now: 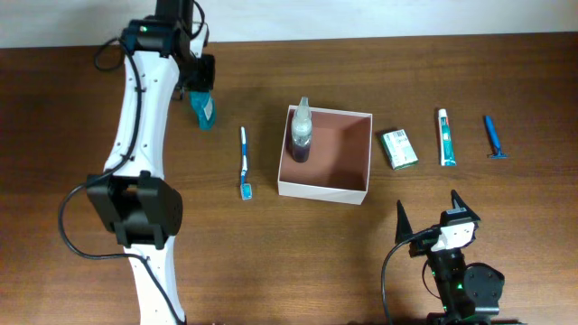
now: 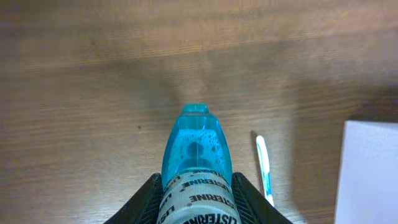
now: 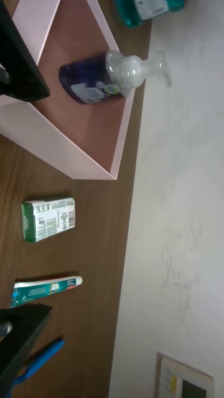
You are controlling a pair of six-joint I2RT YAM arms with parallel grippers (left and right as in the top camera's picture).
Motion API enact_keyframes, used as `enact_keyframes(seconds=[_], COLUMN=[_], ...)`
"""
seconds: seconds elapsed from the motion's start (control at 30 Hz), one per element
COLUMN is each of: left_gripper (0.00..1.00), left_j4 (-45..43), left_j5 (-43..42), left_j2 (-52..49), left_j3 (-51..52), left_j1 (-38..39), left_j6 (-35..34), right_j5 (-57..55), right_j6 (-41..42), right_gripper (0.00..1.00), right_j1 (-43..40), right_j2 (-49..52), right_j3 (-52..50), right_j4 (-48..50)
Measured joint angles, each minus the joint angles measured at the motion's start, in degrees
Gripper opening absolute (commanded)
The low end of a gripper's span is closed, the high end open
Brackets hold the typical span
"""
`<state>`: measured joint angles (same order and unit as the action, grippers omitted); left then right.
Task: Pack container
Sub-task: 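Lift the mouthwash bottle and carry it over the pink box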
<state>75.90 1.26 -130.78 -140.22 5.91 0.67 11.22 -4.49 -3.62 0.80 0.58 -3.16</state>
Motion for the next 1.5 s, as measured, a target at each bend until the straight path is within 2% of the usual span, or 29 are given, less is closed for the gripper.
enact_keyframes(seconds=[0.13,0.4,0.67,1.2,1.5], left_gripper=[0.18,0.19,0.19,0.19,0.19], left_j4=[3.3,9.0,16.0,17.2,17.4], left_j5=[-1.6,-12.3,-15.5,-16.5,-13.8], left_j2=[0.0,0.0,0.0,0.1,0.2], left_j3=[-6.3,-22.0,-37.0,-38.5,-38.1], left_j1=[0.0,0.7,6.8,28.3,35.1], left_j6=[0.0,0.0,0.0,0.0,0.0], right_j5=[0.0,0.0,0.0,0.0,0.0], right_j6=[0.0,0.0,0.0,0.0,0.0], right_gripper=[0.99,0.99,0.99,0.99,0.99], right_j1=[0.0,0.0,0.0,0.0,0.0], right_j2=[0.0,0.0,0.0,0.0,0.0], right_j3=[0.0,0.0,0.0,0.0,0.0], right_j4=[0.0,0.0,0.0,0.0,0.0])
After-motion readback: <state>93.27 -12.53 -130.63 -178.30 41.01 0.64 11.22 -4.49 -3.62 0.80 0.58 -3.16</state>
